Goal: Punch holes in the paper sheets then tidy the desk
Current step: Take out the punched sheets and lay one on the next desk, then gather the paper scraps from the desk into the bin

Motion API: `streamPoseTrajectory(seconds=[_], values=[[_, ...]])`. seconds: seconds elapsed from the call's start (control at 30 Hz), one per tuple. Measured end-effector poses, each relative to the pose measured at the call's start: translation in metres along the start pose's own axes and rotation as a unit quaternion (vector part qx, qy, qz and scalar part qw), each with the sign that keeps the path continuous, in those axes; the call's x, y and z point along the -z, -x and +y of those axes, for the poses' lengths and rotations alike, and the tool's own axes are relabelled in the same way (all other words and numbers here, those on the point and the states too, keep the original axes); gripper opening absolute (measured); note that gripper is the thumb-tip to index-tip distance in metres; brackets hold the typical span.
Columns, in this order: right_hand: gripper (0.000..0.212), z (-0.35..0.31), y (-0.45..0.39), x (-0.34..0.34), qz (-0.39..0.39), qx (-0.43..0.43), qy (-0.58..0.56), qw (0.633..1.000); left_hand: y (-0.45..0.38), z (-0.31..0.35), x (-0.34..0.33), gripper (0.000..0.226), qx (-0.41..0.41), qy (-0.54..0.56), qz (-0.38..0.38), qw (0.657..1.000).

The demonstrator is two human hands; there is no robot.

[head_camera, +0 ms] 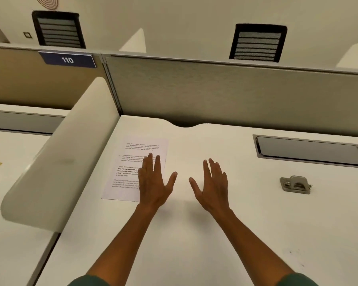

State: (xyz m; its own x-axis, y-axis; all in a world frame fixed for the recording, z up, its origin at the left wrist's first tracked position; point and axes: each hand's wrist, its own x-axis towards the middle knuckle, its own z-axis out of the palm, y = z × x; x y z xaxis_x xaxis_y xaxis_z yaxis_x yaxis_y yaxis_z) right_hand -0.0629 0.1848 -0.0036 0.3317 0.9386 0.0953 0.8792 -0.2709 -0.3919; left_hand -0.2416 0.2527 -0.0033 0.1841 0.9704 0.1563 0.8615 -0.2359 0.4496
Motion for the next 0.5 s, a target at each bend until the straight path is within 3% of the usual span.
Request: streamPoseTrajectory(seconds=[0.5], values=[[0.083, 0.114, 0.078, 0.072, 0.045, -0.089, 0.066, 0.993, 0.071, 0.121, -0.050, 0.091, -0.136, 0.016, -0.077, 0.988]])
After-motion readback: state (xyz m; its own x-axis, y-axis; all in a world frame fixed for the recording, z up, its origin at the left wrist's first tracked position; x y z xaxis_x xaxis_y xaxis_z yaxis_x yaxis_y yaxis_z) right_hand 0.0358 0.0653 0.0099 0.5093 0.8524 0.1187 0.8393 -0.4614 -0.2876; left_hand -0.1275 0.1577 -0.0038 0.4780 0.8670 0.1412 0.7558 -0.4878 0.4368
